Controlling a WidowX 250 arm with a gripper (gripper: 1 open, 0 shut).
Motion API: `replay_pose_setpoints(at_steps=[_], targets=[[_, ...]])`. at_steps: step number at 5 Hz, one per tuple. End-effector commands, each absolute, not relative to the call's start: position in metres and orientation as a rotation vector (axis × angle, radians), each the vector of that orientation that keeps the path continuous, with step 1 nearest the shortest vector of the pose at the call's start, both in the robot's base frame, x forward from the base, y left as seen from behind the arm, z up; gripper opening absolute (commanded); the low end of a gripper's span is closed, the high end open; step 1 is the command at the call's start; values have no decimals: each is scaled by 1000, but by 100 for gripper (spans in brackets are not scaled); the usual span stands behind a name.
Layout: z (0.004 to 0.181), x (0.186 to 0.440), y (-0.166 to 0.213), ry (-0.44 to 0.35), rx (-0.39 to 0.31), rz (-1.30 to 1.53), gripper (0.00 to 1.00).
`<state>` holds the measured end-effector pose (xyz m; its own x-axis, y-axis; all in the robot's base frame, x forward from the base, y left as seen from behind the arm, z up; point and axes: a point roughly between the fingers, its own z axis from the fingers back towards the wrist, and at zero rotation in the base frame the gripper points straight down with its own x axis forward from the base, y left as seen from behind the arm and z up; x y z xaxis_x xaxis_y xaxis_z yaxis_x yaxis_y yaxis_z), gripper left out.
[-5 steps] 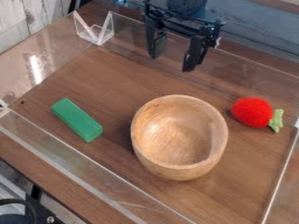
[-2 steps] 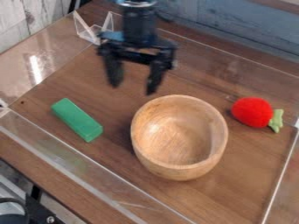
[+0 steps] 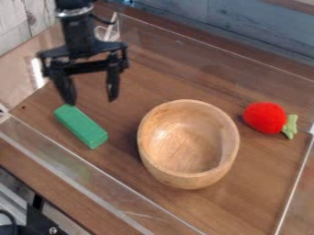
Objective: Put the green block in the brown bowl
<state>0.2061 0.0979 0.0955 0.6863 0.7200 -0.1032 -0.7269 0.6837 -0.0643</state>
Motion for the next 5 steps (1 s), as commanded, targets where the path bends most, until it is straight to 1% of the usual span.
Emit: replay_pose_setpoints(at_steps=[1,3,5], targets=[[95,204,109,0,-132,999,100],[70,208,121,-17,-183,1249,100],[48,217,132,-45,-196,1396,100]])
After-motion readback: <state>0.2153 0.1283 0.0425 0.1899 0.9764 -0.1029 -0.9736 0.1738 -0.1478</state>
